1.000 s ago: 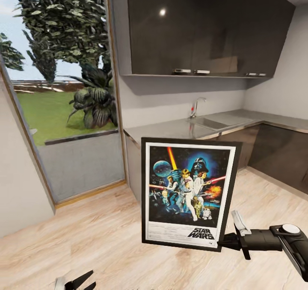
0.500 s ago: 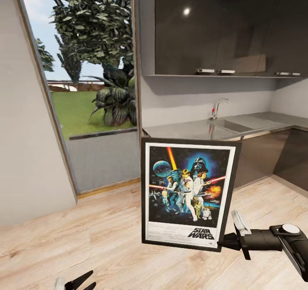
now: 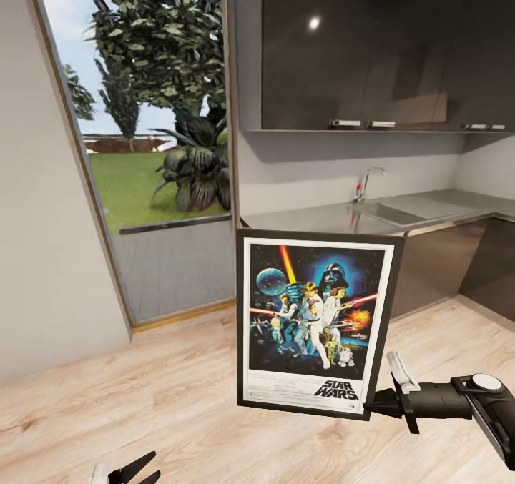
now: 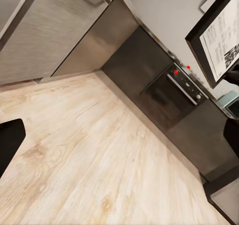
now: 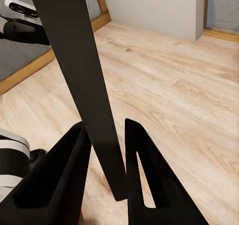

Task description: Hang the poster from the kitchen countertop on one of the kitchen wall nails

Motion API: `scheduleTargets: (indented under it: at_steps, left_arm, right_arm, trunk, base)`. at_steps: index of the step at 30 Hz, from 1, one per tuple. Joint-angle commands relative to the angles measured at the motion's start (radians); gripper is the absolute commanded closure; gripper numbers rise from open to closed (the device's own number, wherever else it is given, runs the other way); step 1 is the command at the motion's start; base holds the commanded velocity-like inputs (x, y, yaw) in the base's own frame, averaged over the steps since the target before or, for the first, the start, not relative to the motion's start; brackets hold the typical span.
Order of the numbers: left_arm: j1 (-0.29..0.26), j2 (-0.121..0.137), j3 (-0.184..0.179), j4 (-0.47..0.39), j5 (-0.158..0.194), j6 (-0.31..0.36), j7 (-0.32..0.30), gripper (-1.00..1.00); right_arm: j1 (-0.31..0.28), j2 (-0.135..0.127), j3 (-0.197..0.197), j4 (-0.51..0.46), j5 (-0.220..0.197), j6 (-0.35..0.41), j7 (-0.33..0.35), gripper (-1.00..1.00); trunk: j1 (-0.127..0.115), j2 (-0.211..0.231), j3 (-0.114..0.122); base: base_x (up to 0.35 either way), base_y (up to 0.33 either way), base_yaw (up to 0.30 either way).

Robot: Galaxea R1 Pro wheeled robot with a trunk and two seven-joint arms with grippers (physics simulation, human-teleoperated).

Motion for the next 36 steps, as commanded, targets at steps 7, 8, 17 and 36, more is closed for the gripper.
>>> scheduleTargets:
  at_steps: [7, 8, 17, 36]
  left_arm:
    - [-0.001, 0.0, 0.007, 0.001, -0.006, -0.007, -0.002, -1.0]
    - [-0.001, 0.0, 0.007, 0.001, -0.006, -0.006, -0.002, -1.0]
    - [-0.001, 0.0, 0.007, 0.001, -0.006, -0.006, -0.002, -1.0]
    - [-0.001, 0.0, 0.007, 0.001, -0.006, -0.006, -0.002, -1.0]
  right_arm:
    - [-0.001, 0.0, -0.001, 0.0, -0.001, 0.008, 0.004, 1.0]
    - [-0.001, 0.0, -0.001, 0.0, -0.001, 0.008, 0.004, 1.0]
    - [-0.001, 0.0, -0.002, 0.0, -0.001, 0.008, 0.004, 1.0]
    - [-0.001, 0.0, -0.002, 0.0, -0.001, 0.008, 0.004, 1.0]
  trunk:
    - [-0.027, 0.049, 0.021]
    - [-0.031, 0.056, 0.024]
    - [-0.065, 0.119, 0.052]
    - [-0.138, 0.252, 0.104]
  base:
    - [0.0, 0.0, 0.0]
    - [0.0, 0.0, 0.0]
    - [0.0, 0.0, 0.0]
    - [0.0, 0.0, 0.0]
